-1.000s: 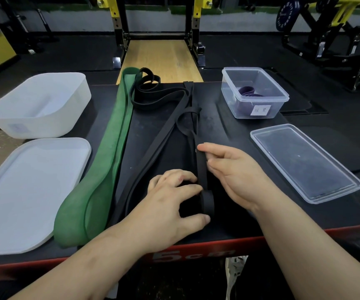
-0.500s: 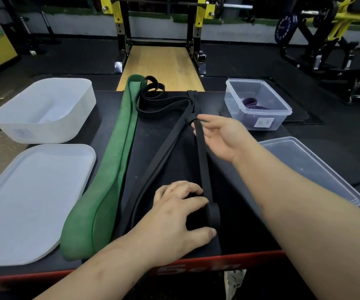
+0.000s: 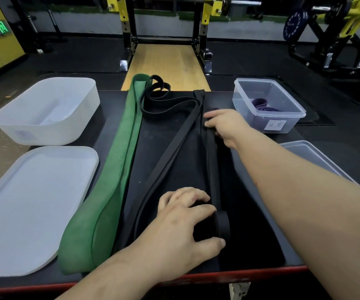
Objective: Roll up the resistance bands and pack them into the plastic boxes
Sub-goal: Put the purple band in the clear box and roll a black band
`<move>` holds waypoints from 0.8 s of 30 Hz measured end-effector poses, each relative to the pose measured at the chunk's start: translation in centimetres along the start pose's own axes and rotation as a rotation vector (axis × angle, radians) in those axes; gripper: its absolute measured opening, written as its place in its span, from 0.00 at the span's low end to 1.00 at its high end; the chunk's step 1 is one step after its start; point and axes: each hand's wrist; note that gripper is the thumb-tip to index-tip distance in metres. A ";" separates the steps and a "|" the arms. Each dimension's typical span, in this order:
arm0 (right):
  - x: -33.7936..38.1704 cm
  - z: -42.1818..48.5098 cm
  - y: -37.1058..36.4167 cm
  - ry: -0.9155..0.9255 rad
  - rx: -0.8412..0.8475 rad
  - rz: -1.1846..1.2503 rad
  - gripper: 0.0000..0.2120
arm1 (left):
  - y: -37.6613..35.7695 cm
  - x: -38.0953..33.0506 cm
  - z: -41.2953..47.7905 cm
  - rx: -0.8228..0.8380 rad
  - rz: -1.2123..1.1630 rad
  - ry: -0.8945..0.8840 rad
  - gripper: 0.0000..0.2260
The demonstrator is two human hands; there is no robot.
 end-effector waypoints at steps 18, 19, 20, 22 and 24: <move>7.3 4.2 0.7 0.284 0.027 -0.925 0.43 | -0.2 0.2 0.3 -0.019 -0.005 -0.014 0.25; 6.7 4.2 0.5 0.289 0.005 -0.956 0.43 | -0.1 0.2 0.3 -0.017 -0.004 -0.015 0.25; 6.0 4.2 0.4 0.282 -0.002 -0.974 0.43 | -0.1 0.3 0.3 -0.021 -0.003 -0.019 0.25; 4.6 4.4 0.4 0.226 0.007 -0.941 0.41 | -0.2 0.3 0.3 -0.028 0.000 -0.024 0.25; 3.6 4.5 0.5 0.150 -0.010 -0.847 0.35 | -0.2 0.3 0.2 -0.035 0.000 -0.029 0.25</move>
Point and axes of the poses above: each hand's wrist, its own z-axis towards the middle knuckle, its own y-axis out of the back of the hand, x = y × z, and after that the axes turned 4 degrees about z, right-handed
